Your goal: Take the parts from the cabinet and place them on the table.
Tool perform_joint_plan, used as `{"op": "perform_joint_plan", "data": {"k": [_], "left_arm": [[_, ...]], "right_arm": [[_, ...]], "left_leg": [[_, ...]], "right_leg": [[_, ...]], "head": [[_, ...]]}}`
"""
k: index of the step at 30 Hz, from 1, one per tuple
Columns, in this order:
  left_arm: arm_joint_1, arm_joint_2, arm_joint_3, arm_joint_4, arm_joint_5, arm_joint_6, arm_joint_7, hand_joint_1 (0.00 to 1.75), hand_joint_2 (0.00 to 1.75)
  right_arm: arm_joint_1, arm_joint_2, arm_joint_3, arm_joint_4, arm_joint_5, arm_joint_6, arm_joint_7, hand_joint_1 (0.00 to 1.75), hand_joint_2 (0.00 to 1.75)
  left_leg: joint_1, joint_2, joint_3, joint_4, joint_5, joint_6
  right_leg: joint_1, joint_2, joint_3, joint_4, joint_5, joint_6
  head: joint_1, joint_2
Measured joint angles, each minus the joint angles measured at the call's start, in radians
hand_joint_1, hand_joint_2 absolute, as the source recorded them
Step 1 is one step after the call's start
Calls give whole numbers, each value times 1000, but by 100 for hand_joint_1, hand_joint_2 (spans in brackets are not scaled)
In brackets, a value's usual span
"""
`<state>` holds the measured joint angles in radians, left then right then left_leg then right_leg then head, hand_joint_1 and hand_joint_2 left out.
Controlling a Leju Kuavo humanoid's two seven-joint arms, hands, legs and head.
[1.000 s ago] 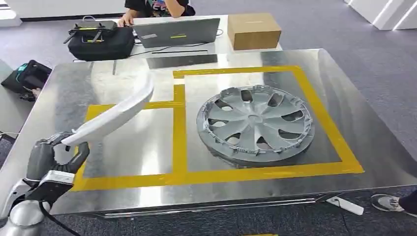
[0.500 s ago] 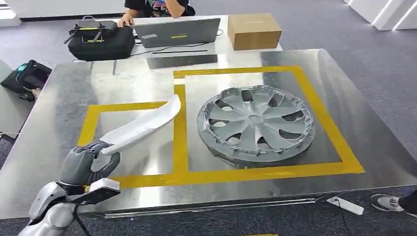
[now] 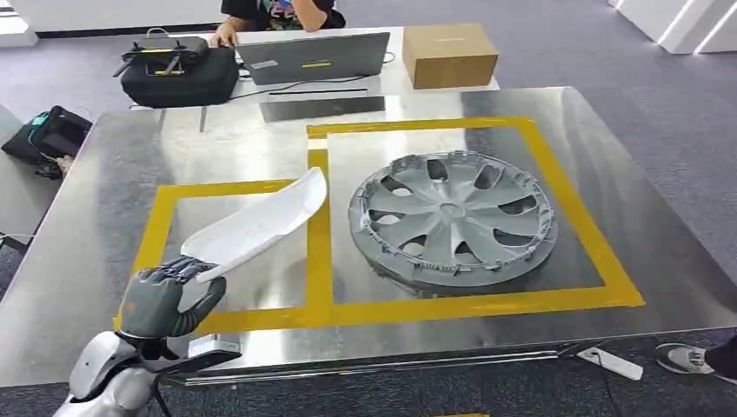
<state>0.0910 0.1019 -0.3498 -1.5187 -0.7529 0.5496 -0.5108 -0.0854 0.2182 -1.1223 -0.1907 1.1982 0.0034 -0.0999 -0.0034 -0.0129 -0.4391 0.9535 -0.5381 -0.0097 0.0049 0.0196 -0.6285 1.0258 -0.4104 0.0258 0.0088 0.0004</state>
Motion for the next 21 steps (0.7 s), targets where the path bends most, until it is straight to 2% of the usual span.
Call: {"op": "perform_joint_plan", "data": {"k": [4,15,17,19,21], "left_arm": [[1,0,-9,7,-11,36,30,175,175],[1,1,-15,18,-7,36,57,175,175],[-1,0,-16,23,-31,24,111,175,175],[-5,0,-16,38,-84,0,206,175,175],[-8,0,-15,53,-104,-14,249,175,175]], "right_arm": [[0,0,5,0,0,0,1,0,0],[0,0,6,0,0,0,1,0,0],[0,0,6,0,0,0,1,0,0],[0,0,6,0,-2,0,1,0,0],[1,0,6,0,-5,0,1,0,0]], "left_leg": [[0,0,0,0,0,0],[0,0,0,0,0,0],[0,0,0,0,0,0],[0,0,0,0,0,0],[0,0,0,0,0,0]], "right_leg": [[0,0,0,0,0,0],[0,0,0,0,0,0],[0,0,0,0,0,0],[0,0,0,0,0,0],[0,0,0,0,0,0]], "head": [[0,0],[0,0],[0,0],[0,0],[0,0]]}}
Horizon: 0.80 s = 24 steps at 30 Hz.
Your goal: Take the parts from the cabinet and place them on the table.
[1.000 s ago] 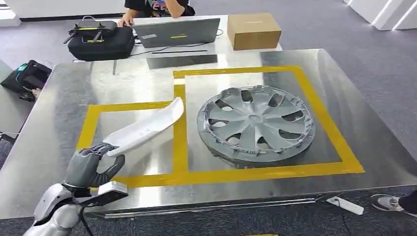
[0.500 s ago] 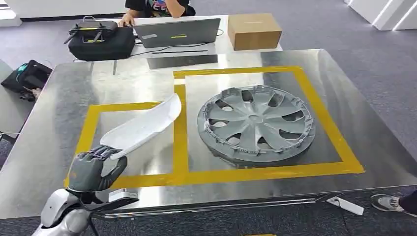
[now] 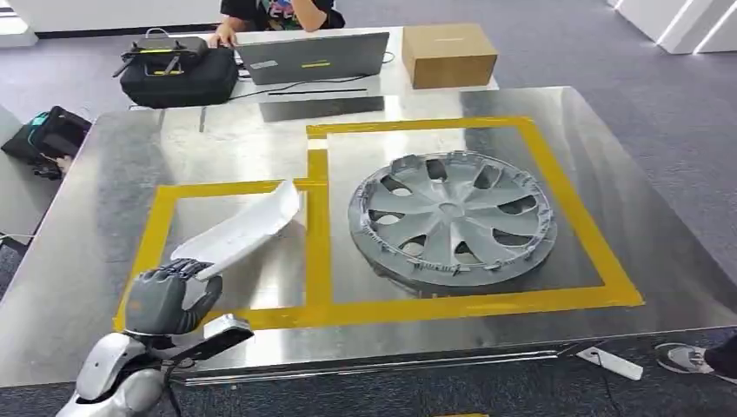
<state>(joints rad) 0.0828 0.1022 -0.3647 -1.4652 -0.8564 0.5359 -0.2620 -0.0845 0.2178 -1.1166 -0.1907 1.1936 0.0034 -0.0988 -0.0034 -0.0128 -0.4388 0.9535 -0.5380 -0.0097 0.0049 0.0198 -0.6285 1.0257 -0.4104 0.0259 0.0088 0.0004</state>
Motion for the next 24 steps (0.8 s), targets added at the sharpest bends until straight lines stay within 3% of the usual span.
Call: {"op": "perform_joint_plan", "data": {"k": [4,7,22,23,24], "left_arm": [[-16,0,0,27,-33,-60,74,175,175],[-27,-1,0,42,-37,-77,97,175,175],[-42,-2,0,66,-50,-81,101,175,175],[-42,-2,0,67,-51,-82,101,0,175],[-42,-2,0,68,-51,-84,100,0,175]], "right_arm": [[-1,0,0,0,-5,2,1,0,0],[0,0,0,0,-7,2,2,0,0],[0,0,0,0,-8,3,3,0,0],[0,0,0,0,-8,3,3,0,0],[0,0,0,0,-8,3,3,0,0]], "left_leg": [[0,0,0,0,0,0],[0,0,1,0,0,0],[0,0,2,0,0,0],[0,0,2,0,0,0],[0,0,2,0,0,0]], "right_leg": [[0,-1,1,0,0,0],[0,-1,1,0,0,0],[0,-1,2,0,0,0],[0,-1,2,0,0,0],[0,-1,2,0,0,0]], "head": [[0,0],[0,0],[0,0],[0,0],[0,0]]}}
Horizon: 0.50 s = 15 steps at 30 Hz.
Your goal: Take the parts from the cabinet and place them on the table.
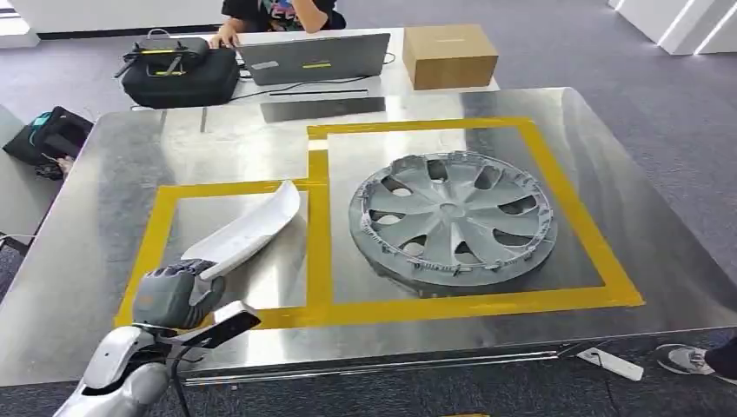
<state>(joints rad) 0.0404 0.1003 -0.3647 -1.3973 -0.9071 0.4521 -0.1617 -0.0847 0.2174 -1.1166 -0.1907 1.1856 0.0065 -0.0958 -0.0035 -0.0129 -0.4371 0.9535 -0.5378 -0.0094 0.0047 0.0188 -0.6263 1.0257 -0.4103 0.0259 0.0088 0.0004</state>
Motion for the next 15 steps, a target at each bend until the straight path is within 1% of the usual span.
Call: {"op": "perform_joint_plan", "data": {"k": [3,6,11,15], "left_arm": [[0,0,0,3,11,-11,-10,0,175],[0,0,0,3,35,-12,-33,0,175],[0,-1,0,3,40,10,-52,0,175],[1,-1,0,3,40,40,-61,0,175]], "right_arm": [[0,0,0,0,0,0,0,0,0],[0,0,0,0,0,0,0,0,0],[0,0,0,0,0,0,0,0,0],[0,-1,0,0,1,-2,-1,0,0]], "left_leg": [[0,0,0,0,0,0],[0,0,0,0,0,0],[0,0,0,0,0,0],[0,0,0,0,0,0]], "right_leg": [[0,0,0,0,0,0],[0,0,0,0,0,0],[0,0,0,0,0,0],[0,0,0,0,0,0]], "head": [[0,0],[0,0],[0,0],[0,0]]}}
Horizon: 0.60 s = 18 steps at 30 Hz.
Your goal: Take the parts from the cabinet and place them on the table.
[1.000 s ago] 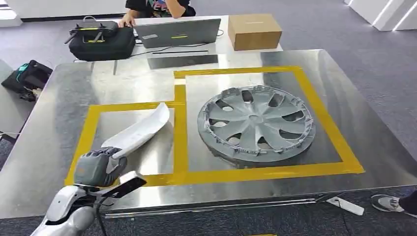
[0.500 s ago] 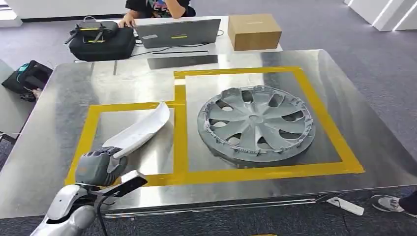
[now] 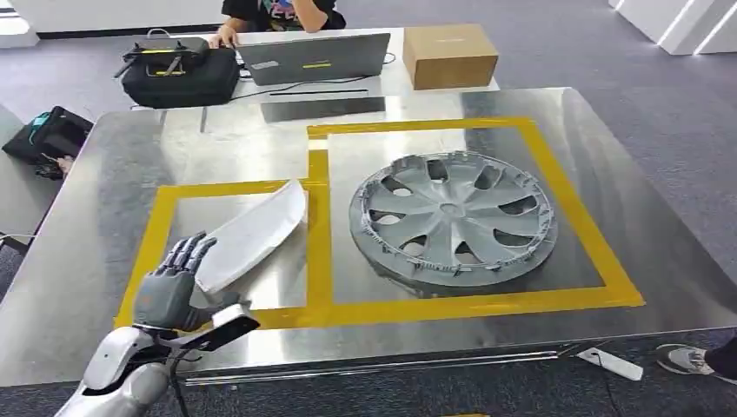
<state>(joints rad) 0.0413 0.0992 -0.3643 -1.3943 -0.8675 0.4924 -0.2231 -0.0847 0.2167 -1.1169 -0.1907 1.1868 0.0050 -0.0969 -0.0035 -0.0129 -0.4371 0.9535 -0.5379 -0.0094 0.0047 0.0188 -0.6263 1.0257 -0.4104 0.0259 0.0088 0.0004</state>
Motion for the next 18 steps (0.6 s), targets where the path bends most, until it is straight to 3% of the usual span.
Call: {"op": "perform_joint_plan", "data": {"k": [6,7,10,13,16,18], "left_arm": [[1,-6,1,-1,8,25,-17,0,175],[1,-6,1,-1,8,26,-18,0,0],[2,-9,2,-2,45,45,-49,0,0],[11,-18,2,-17,153,56,-143,0,0],[24,-25,2,-57,310,3,-265,0,0],[38,-26,2,-99,418,-67,-345,0,0]], "right_arm": [[0,0,0,0,2,0,0,0,0],[0,0,0,0,2,0,0,0,0],[0,0,0,0,2,0,0,0,0],[0,0,0,0,2,-2,0,0,0],[0,0,0,0,4,-2,0,0,0],[0,0,0,0,5,-1,-2,0,0]], "left_leg": [[0,0,0,0,0,0],[0,0,0,0,0,0],[0,0,0,0,0,0],[0,0,0,0,0,0],[0,0,0,0,0,0],[0,0,0,0,0,0]], "right_leg": [[0,0,0,0,0,0],[0,0,0,0,0,0],[0,0,0,0,0,0],[0,0,0,0,0,0],[0,0,0,0,0,0],[0,0,0,0,0,0]], "head": [[0,0],[0,0],[0,0],[0,0],[0,0],[0,0]]}}
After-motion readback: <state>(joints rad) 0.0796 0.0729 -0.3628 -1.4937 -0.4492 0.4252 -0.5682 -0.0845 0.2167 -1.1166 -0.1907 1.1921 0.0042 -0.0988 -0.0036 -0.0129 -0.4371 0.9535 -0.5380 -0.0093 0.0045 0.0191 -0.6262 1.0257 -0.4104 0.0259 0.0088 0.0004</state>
